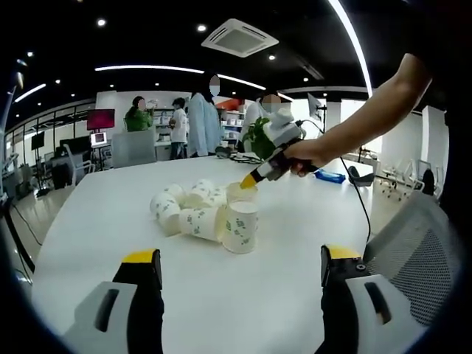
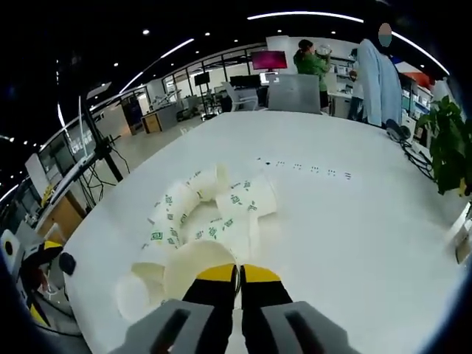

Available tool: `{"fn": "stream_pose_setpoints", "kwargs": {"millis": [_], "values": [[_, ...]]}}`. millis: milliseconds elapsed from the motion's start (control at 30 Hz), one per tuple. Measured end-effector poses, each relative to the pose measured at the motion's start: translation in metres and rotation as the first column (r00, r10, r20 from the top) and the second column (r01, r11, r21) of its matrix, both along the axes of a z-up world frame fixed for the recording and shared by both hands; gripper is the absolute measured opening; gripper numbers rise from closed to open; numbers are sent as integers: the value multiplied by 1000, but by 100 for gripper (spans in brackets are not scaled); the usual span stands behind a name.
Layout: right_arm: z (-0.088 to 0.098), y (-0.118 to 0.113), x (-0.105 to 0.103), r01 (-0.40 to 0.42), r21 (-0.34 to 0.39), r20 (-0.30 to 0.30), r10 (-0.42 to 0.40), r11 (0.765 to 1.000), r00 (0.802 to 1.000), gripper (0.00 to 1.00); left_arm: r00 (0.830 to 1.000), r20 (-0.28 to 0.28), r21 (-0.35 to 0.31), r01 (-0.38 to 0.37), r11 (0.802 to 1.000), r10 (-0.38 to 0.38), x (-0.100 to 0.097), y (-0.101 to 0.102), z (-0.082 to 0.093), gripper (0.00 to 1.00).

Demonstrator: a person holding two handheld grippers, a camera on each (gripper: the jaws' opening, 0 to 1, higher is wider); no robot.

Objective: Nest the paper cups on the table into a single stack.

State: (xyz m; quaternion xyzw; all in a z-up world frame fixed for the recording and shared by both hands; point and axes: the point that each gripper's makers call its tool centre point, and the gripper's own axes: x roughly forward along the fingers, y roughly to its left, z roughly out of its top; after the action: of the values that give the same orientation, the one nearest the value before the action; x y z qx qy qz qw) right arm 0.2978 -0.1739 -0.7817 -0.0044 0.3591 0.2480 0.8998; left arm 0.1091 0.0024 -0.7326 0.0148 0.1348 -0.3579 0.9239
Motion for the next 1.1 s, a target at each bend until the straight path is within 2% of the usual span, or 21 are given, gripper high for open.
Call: {"fn": "stream_pose_setpoints", "kwargs": {"millis": [667, 900, 1100], "values": [[23, -13, -9, 2, 30, 18, -3, 1000, 1000, 0, 1000, 10, -1, 16, 1000, -16, -1, -4, 4, 89], [39, -13, -17, -6, 40, 28, 5, 999, 1000, 0, 1000, 14, 1, 22, 1000, -22, -2, -5, 5, 89], [43, -15, -27, -11, 46, 22, 10, 999, 1000, 0, 1000, 17, 2, 26, 1000, -26, -3, -7, 6, 89]]}}
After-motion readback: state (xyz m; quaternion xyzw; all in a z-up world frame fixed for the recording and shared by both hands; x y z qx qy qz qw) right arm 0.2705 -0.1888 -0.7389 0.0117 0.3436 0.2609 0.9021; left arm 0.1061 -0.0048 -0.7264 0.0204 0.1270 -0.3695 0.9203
